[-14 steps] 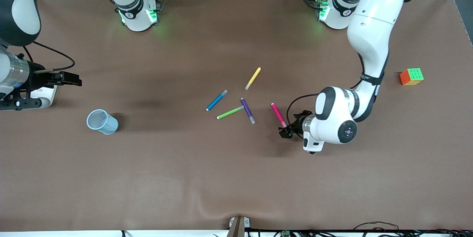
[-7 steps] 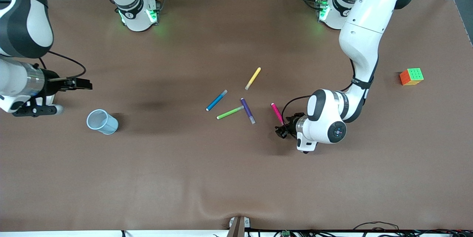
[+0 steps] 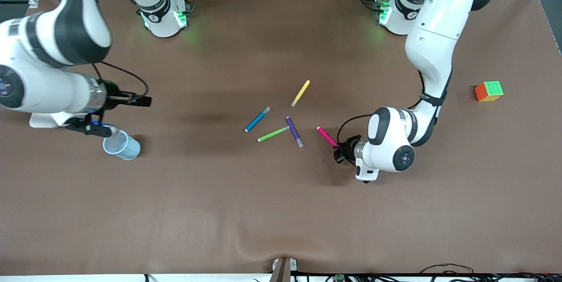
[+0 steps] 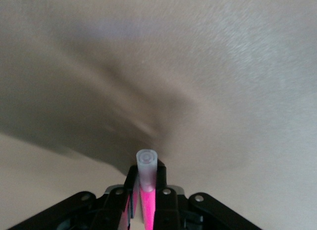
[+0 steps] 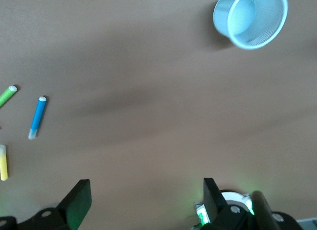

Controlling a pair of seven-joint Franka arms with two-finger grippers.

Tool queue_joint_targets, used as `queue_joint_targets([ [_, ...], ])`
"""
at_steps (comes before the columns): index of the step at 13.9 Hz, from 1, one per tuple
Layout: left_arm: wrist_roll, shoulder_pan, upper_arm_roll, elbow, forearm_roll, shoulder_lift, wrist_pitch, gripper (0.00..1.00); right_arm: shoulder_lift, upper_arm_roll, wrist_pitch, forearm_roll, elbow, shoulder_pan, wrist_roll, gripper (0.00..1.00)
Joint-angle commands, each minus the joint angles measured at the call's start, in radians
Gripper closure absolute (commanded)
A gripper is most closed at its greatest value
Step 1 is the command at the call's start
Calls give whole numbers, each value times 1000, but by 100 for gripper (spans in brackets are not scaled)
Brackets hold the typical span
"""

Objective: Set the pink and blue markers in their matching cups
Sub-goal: 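Lift the pink marker with the left gripper while the right gripper reaches the markers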

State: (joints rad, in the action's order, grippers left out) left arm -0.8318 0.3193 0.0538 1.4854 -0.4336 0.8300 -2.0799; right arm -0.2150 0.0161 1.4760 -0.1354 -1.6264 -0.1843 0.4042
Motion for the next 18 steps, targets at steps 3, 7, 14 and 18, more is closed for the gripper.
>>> queue_joint_targets([
  [3, -9, -114, -8, -2, 1, -179, 219, 100, 14, 5, 41, -48, -49, -76, 160, 0],
  [7, -6, -177, -9, 1, 119, -316, 326, 100, 13, 5, 117, -72, -81, -158, 304, 0],
  [14, 42, -229, -6, 228, 421, -584, 273, 100, 6, 5, 423, -72, -229, -388, 645, 0],
  [18, 253, -356, -5, 488, 443, -739, 21, 100, -36, 7, 550, -72, -270, -470, 766, 0],
])
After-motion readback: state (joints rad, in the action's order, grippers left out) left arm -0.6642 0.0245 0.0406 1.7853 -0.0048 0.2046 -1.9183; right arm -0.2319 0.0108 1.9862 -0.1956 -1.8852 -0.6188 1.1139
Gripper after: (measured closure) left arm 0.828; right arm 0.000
